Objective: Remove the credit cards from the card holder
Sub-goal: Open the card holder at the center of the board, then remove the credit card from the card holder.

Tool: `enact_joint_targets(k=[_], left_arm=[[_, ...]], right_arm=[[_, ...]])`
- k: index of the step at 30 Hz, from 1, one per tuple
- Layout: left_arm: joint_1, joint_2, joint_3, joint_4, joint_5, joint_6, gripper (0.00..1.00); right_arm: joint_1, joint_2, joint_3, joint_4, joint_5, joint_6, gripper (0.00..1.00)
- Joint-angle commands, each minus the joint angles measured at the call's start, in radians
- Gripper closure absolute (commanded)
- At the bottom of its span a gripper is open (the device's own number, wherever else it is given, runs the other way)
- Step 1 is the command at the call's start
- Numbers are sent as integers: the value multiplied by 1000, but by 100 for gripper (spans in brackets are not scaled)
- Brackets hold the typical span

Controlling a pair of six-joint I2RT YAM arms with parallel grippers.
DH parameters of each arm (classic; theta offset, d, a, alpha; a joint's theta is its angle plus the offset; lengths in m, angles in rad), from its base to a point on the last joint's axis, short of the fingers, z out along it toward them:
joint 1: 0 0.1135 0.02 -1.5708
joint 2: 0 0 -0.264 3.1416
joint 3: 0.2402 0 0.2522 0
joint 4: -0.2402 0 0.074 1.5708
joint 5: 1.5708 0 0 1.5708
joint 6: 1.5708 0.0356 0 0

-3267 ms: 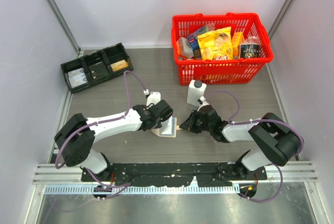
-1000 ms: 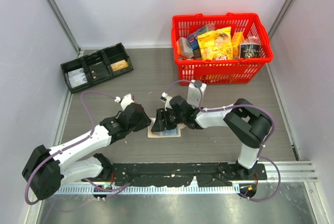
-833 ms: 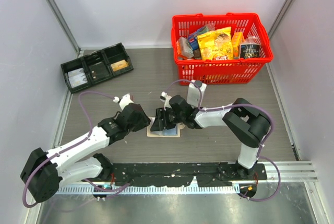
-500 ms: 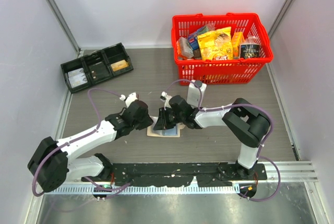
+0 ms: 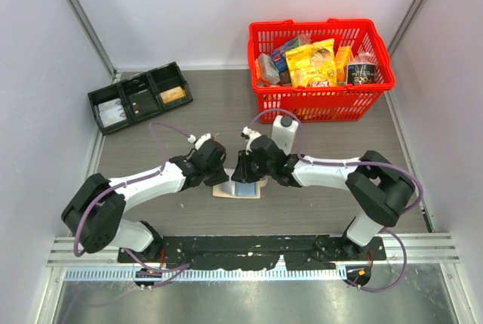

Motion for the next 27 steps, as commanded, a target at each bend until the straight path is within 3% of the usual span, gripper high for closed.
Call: enact_joint_targets(k=[1,6,10,27], left_arm=[[5,33,14,-6,22,30,87],[5,41,-9,-12,13,32,88],[5,43,-29,-9,4,24,88],[5,72,-73,42,36,4,89]], right_arm=[[-6,-87,-4,-111,174,-25,79],[-3,-103,-7,-190,215,-19,57],[-3,-95,-13,-204,261,1,50],[-3,-60,-17,-197,233,26,44]])
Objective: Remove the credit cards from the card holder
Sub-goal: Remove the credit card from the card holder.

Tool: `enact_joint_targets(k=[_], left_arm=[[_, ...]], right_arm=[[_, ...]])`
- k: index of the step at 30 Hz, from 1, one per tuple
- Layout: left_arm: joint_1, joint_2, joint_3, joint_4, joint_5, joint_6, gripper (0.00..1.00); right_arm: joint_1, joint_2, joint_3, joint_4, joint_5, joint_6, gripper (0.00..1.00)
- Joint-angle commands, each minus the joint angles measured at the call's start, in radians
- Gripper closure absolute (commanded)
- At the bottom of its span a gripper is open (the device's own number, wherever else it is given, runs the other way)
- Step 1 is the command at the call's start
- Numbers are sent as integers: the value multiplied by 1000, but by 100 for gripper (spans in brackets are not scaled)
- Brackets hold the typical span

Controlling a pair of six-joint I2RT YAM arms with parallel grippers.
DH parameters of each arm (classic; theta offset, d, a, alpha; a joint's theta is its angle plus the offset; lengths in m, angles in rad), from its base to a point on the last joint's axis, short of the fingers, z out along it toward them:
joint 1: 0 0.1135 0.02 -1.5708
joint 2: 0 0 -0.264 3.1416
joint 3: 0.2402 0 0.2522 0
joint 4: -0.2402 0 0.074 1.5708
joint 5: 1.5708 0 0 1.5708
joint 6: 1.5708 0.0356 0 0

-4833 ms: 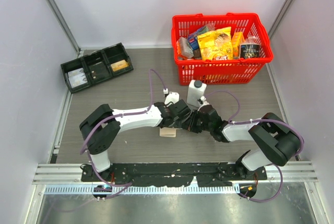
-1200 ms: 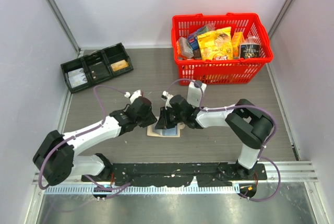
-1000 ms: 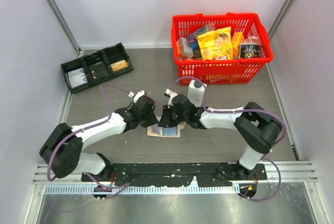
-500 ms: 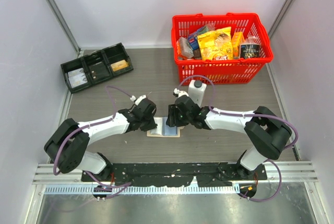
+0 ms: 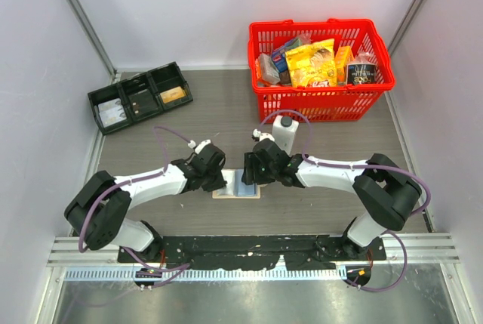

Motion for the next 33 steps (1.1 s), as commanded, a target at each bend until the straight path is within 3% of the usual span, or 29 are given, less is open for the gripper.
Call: enact_joint_targets(k=[1,7,18,33], left_arm=[[5,28,-22,35,18,-13,90],[6,41,-20,50,43,-13,90],[6,36,-27,72,64,-24,91],[6,-266,-62,-53,-126,-70,87]], right_arm=[[1,7,-7,41,-37,11,44],[1,4,-7,101,-93,12,49],[0,-8,-11,191,-180,15,50],[11,155,82,320,-344,45,49]])
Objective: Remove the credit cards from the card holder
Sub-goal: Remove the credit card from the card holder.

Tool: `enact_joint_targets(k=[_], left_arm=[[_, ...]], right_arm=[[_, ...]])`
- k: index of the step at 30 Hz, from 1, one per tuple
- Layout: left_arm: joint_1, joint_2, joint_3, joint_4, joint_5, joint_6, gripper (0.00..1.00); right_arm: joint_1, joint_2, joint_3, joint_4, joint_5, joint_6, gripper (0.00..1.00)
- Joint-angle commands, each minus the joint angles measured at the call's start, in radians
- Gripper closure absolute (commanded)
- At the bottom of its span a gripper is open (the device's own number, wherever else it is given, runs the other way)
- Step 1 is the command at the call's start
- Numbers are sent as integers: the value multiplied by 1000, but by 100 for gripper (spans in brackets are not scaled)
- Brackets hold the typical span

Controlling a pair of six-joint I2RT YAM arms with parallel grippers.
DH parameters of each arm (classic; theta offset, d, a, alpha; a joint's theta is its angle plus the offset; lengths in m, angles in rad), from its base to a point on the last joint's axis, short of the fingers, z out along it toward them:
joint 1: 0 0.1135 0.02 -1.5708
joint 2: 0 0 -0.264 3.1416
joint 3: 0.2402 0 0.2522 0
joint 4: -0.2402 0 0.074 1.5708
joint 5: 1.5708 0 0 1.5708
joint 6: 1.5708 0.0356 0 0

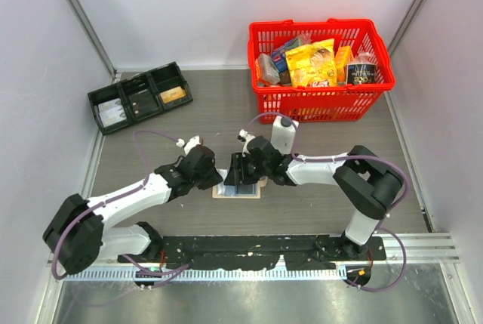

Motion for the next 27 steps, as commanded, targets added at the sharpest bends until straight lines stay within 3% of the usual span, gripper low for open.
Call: enact_joint_targets(k=[1,7,27], left_arm=[[2,-98,-14,-59,-102,-20,87],[2,-149,-7,-74,-103,-17,86],[2,-143,43,-93,-78,3,84]], right_arm=[[11,45,63,83,-61,18,49],[11,97,77,106,-102,35,38],[11,-90,161,-109,-27,-112,35]])
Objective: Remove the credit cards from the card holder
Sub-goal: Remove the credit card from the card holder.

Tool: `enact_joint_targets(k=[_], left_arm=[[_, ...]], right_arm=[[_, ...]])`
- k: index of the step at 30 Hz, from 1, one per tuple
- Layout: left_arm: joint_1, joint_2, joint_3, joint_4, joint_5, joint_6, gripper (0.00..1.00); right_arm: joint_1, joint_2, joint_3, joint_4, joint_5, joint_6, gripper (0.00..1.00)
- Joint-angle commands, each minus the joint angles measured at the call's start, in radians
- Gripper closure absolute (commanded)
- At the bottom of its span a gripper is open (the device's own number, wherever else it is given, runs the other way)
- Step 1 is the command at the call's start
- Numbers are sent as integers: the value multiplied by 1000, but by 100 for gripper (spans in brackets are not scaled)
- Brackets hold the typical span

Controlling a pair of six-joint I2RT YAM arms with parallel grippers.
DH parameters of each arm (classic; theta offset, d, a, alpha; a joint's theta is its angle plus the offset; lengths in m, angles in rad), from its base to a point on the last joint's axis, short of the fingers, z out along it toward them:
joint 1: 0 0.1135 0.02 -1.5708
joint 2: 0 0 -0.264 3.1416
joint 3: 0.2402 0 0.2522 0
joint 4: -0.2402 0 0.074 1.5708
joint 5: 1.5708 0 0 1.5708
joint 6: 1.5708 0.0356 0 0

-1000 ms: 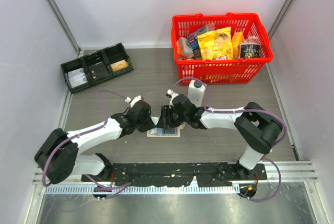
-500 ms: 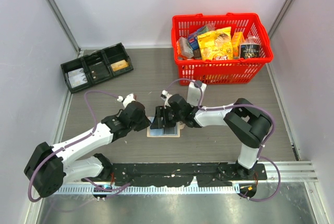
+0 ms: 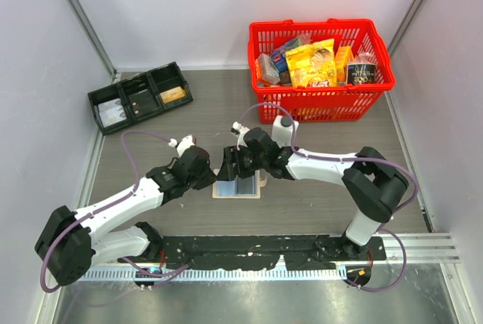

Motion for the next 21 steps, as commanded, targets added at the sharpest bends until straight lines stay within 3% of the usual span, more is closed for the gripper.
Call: enact_joint_targets(k=[1,5,12,21], left_arm=[[-3,-7,46,9,15,5,84],[-2,17,67,24,54,22,83],[-2,140,133,58,159,63,83],[-2,320,152,30,176,100,89]], right_arm=[[5,-93,48,-31,52,-67,35],[5,-146,42,-77,101,-90,35],[-22,-162,-9,-211,298,-81,44],[-25,-102,-14,-269,334,-74,44]])
